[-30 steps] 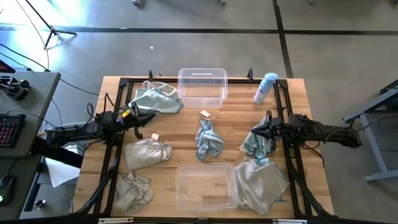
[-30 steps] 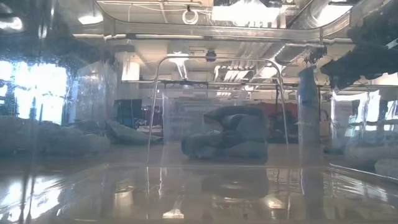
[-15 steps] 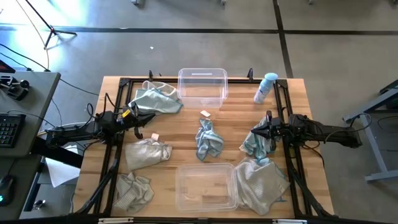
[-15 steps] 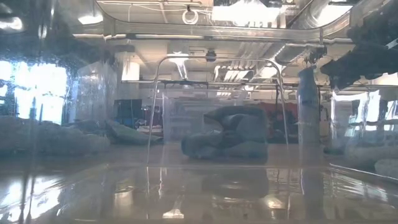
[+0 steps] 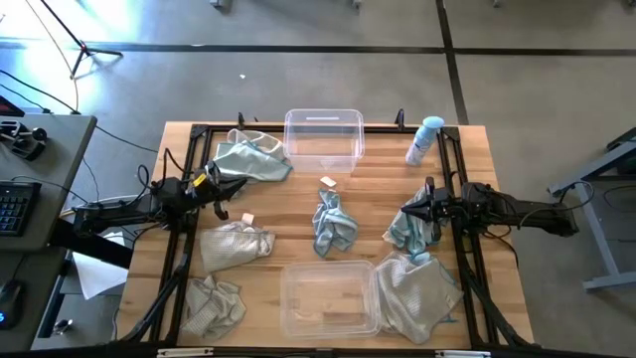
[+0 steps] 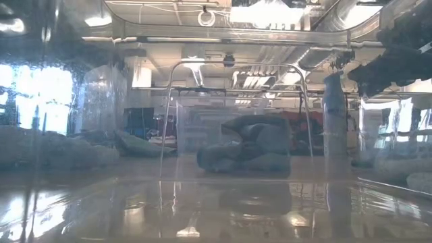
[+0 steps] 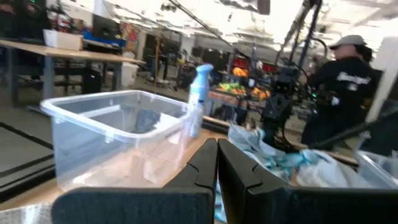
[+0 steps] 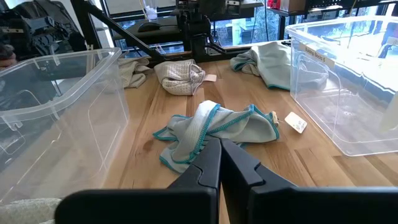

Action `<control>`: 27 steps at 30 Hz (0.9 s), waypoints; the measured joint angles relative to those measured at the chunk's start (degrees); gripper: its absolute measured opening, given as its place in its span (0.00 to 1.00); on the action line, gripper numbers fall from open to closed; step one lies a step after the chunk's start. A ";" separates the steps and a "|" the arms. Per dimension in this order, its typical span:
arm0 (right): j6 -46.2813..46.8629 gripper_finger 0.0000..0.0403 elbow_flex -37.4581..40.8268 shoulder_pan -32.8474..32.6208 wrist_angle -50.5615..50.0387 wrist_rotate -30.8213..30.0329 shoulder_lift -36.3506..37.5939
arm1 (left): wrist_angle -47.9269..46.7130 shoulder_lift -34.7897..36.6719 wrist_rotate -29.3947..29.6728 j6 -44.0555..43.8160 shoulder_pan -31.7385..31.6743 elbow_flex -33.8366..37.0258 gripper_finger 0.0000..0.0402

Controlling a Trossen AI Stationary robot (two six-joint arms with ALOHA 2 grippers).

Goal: Sort microfiber towel by color & place in baskets
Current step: Put the middle left white towel into the top transparent bin

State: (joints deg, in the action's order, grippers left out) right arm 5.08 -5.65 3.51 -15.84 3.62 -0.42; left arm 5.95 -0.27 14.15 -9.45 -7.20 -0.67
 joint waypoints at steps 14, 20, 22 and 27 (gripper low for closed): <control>0.00 0.00 0.02 0.00 0.00 0.02 -0.01 | -4.10 -3.79 -4.98 0.79 0.05 -0.02 0.00; 0.00 0.00 0.00 -0.02 0.00 0.01 0.00 | -4.71 -11.05 -8.35 -0.09 0.11 -0.02 0.00; 0.00 0.00 0.00 0.00 0.00 0.01 -0.01 | -4.64 -13.82 -7.86 -1.31 0.11 -0.02 0.00; 0.00 0.00 0.00 0.00 0.00 0.00 -0.01 | -8.18 -20.55 -5.51 -7.08 0.12 -2.13 0.00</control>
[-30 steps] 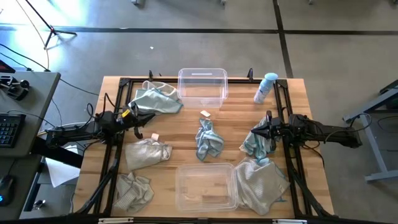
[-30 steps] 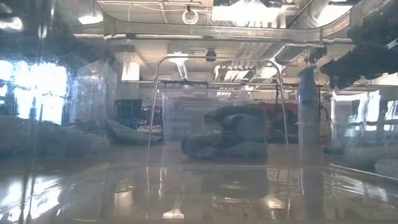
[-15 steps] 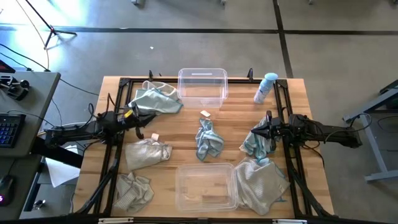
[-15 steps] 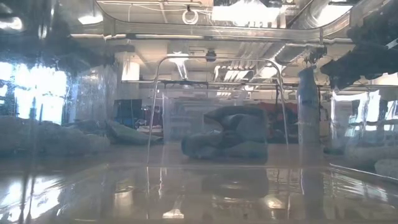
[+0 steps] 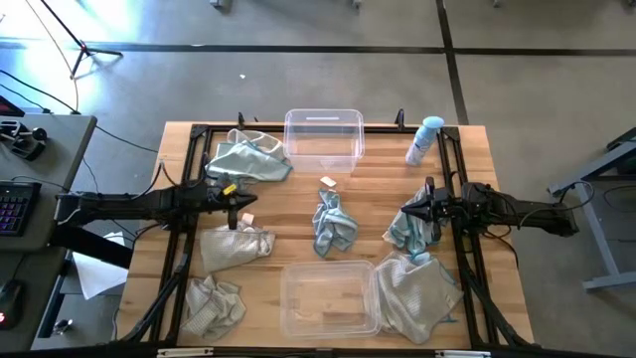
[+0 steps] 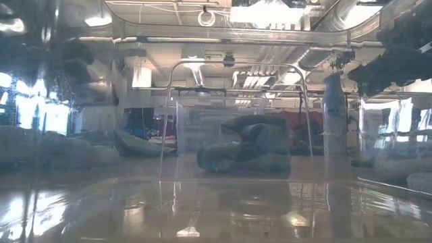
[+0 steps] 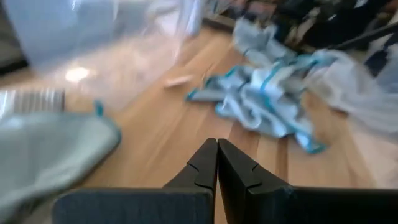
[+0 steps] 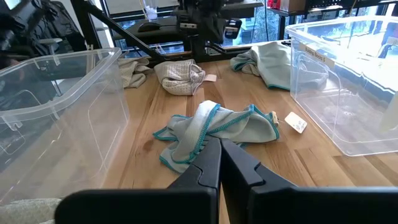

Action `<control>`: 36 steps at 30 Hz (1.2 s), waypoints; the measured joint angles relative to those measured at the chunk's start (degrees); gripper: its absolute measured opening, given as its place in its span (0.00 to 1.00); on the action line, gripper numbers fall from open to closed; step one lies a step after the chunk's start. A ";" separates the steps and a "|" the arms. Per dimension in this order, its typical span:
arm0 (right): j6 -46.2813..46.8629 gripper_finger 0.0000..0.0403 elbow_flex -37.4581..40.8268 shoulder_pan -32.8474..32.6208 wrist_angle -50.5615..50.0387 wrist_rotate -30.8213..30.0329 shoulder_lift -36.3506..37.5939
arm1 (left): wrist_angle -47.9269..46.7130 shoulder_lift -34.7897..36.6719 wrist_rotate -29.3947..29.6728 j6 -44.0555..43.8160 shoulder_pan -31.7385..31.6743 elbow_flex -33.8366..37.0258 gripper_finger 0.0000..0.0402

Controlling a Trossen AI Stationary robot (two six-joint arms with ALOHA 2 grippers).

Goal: Sort microfiber towel by color & place in baskets
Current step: Put the middle left white towel into the top transparent bin

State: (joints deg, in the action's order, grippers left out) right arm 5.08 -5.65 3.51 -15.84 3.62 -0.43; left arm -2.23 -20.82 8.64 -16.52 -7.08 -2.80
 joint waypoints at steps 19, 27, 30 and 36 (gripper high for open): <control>0.00 0.00 0.00 -0.01 0.01 0.01 0.01 | -31.55 -12.67 9.27 -22.57 14.16 -22.50 0.00; 0.00 0.00 0.00 0.00 0.00 0.02 0.00 | -31.86 -18.59 15.84 -36.46 28.02 -22.50 0.00; 0.00 0.00 0.00 0.00 0.01 0.02 0.01 | -32.94 -21.11 16.03 -40.76 31.75 -22.50 0.00; 0.00 0.00 0.02 -0.02 0.02 0.02 0.02 | -35.73 -24.76 16.03 -47.91 36.04 -23.35 0.00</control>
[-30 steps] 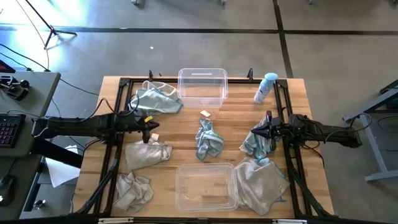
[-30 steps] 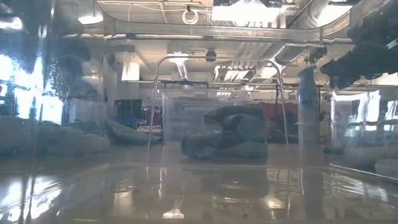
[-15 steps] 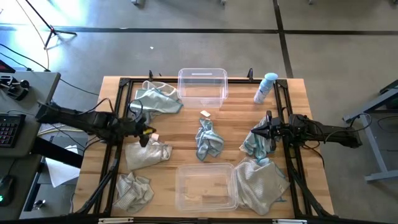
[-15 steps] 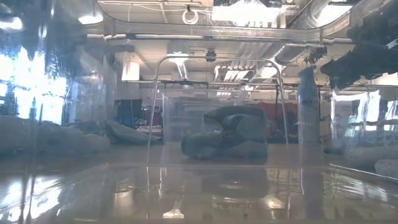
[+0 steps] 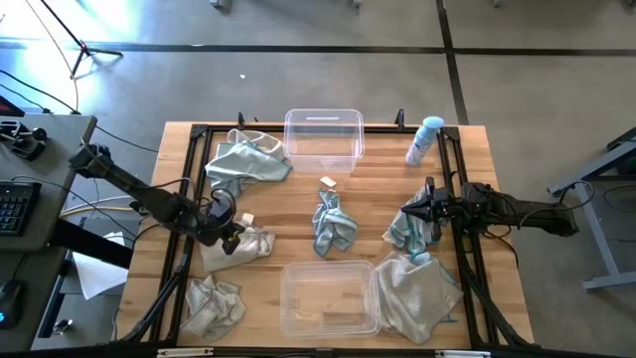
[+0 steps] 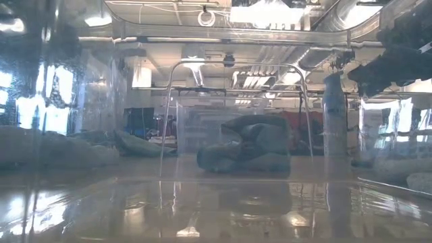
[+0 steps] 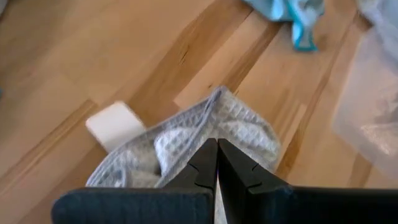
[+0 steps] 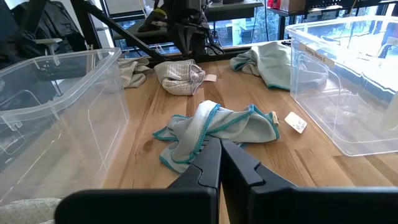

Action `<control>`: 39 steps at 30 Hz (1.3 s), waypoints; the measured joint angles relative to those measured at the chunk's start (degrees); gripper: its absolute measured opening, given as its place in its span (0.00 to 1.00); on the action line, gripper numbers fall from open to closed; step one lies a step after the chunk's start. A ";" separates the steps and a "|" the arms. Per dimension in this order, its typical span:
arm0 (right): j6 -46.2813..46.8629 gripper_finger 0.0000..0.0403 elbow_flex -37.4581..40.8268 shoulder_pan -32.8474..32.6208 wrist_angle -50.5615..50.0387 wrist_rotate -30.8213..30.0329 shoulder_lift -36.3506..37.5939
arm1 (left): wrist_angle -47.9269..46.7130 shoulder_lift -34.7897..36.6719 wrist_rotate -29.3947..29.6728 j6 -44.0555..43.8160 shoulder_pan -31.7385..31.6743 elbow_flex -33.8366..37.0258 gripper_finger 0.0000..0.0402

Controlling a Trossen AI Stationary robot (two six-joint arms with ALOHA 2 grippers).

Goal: Sort microfiber towel by color & place in baskets
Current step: Put the middle left white towel into the top transparent bin

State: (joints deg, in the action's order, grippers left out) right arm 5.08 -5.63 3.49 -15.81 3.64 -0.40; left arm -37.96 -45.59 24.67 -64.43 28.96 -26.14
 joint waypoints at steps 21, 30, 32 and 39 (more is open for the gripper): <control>0.00 0.00 -0.02 0.02 0.00 -0.02 -0.02 | -14.10 -19.71 -11.14 4.06 2.98 -13.65 0.06; 0.00 0.00 -0.02 0.00 0.00 0.00 -0.02 | -14.02 -23.56 -10.68 7.59 2.94 -13.65 0.31; 0.00 0.00 -0.02 0.02 0.00 -0.02 -0.02 | -13.90 -24.92 -10.67 7.59 2.94 -13.62 0.37; 0.00 0.00 -0.02 0.00 0.00 0.00 0.00 | -11.81 -29.86 -10.88 9.52 2.96 -13.59 0.44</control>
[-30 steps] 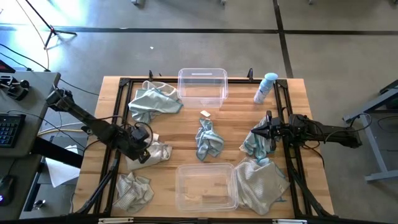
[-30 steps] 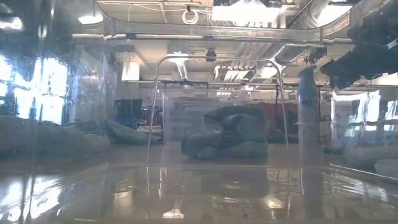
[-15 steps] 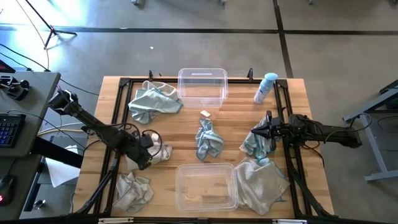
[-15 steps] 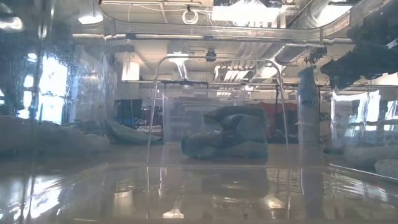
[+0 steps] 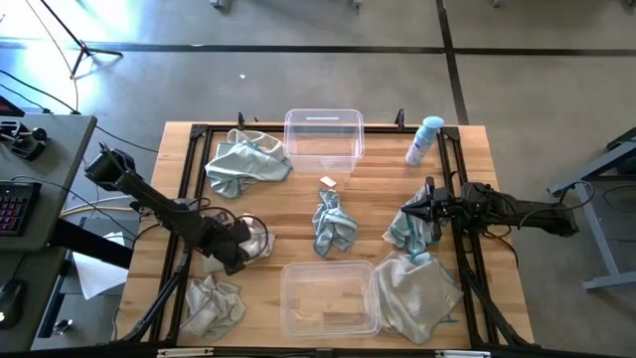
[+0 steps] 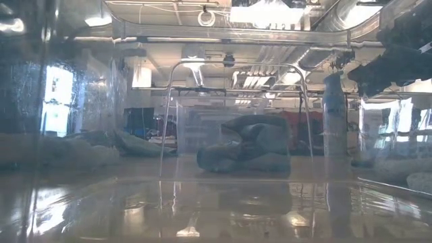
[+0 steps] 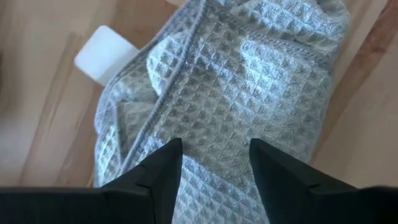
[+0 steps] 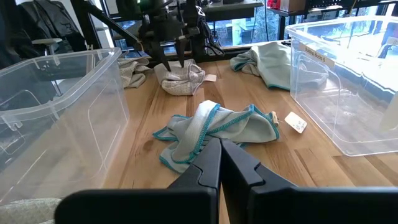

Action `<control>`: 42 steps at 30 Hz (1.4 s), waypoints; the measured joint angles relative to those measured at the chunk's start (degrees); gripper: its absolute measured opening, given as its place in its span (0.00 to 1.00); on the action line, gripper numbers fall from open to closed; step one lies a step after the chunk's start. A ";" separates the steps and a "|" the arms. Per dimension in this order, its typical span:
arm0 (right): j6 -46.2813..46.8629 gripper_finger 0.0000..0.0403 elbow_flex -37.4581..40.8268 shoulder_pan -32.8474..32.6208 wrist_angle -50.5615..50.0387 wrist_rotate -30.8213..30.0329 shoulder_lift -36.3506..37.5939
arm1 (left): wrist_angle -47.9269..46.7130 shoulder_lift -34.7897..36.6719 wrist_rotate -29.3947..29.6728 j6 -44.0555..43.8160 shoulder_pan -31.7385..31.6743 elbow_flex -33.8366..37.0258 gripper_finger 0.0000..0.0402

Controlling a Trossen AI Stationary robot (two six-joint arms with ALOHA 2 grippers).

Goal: Sort microfiber towel by color & place in baskets
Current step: Put the middle left white towel into the top transparent bin

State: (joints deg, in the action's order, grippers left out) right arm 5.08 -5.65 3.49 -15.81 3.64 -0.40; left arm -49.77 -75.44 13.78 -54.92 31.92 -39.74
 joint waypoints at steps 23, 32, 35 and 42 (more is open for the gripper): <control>0.00 0.00 0.01 0.02 -0.02 -0.01 -0.02 | 5.95 -8.47 -0.43 4.61 0.02 0.11 0.03; 0.00 0.00 0.00 0.02 0.00 -0.01 0.00 | -5.34 5.91 3.26 2.67 -0.02 -3.86 0.00; 0.00 0.00 0.00 0.01 0.00 0.00 0.00 | -8.09 9.43 5.66 3.48 0.00 -7.52 0.00; 0.00 0.00 0.01 0.02 -0.02 -0.01 0.00 | -13.93 13.26 12.79 9.06 0.02 -17.08 0.00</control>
State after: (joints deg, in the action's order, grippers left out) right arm 5.08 -5.64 3.51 -15.84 3.63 -0.40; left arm -63.71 -62.18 26.58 -45.86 31.94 -56.81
